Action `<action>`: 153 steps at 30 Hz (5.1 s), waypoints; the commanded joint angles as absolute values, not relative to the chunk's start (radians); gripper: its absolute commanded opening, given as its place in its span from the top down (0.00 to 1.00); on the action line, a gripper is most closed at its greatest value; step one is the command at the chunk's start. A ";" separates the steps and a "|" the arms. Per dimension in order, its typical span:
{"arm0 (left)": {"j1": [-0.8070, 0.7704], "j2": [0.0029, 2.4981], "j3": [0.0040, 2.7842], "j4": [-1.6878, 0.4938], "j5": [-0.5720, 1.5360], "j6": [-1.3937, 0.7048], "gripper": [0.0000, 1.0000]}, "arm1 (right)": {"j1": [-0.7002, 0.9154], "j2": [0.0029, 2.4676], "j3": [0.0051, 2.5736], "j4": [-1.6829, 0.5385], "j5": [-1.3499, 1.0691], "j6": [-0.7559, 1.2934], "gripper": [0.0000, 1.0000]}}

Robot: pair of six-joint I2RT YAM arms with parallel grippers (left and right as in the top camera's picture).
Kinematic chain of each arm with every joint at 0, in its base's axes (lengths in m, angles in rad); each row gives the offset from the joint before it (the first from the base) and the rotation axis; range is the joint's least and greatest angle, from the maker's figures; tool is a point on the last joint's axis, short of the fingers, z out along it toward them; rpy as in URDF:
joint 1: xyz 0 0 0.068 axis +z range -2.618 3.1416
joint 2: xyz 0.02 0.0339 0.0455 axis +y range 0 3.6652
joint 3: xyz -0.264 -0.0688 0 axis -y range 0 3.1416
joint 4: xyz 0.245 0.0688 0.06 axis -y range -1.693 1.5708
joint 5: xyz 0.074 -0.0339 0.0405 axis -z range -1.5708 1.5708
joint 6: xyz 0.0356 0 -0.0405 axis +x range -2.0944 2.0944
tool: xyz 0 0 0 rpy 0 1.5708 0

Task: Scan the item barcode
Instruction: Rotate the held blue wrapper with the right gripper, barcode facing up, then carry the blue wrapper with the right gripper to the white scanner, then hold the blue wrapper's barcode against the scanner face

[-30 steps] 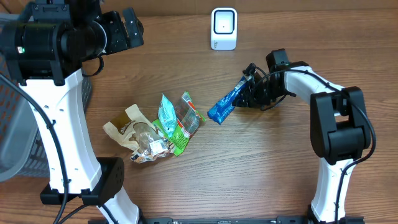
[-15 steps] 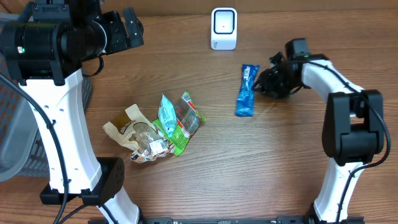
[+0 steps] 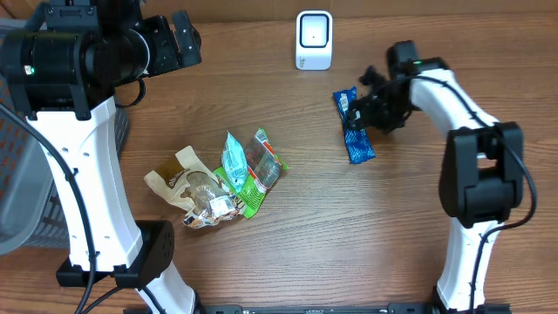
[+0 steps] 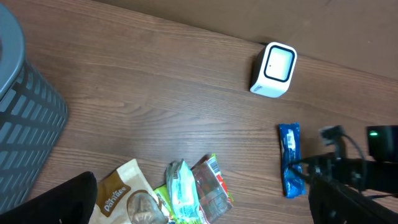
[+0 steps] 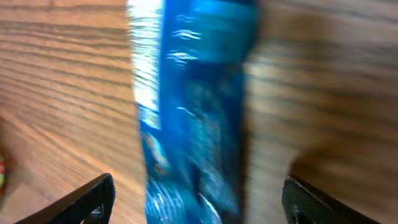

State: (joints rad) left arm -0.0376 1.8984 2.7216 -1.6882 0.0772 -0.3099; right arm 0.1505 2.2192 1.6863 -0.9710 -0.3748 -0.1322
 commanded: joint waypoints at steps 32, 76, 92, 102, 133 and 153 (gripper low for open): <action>-0.039 1.898 2.719 -1.689 0.070 -0.287 0.00 | 0.163 1.776 1.667 -0.992 -0.391 -0.087 0.96; -0.039 1.898 2.719 -1.689 0.070 -0.287 0.00 | 0.443 2.238 1.634 0.276 0.867 -0.695 0.96; -0.039 1.898 2.719 -1.689 0.070 -0.287 0.00 | 0.438 2.387 1.634 0.598 0.801 -0.726 0.96; -0.039 1.898 2.719 -1.689 0.070 -0.287 0.00 | 0.425 2.451 1.636 0.718 0.673 -0.689 0.96; -0.039 1.898 2.719 -1.689 0.070 -0.287 0.00 | 0.371 2.527 1.636 0.806 0.530 -0.768 0.96; -0.039 1.898 2.719 -1.689 0.070 -0.287 0.00 | 0.500 2.450 1.635 1.269 0.641 -1.134 0.96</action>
State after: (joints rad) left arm -0.0376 1.8984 2.7216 -1.6909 0.0769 -0.3096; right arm 0.4767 2.5313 1.6203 1.2552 0.5842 -1.0866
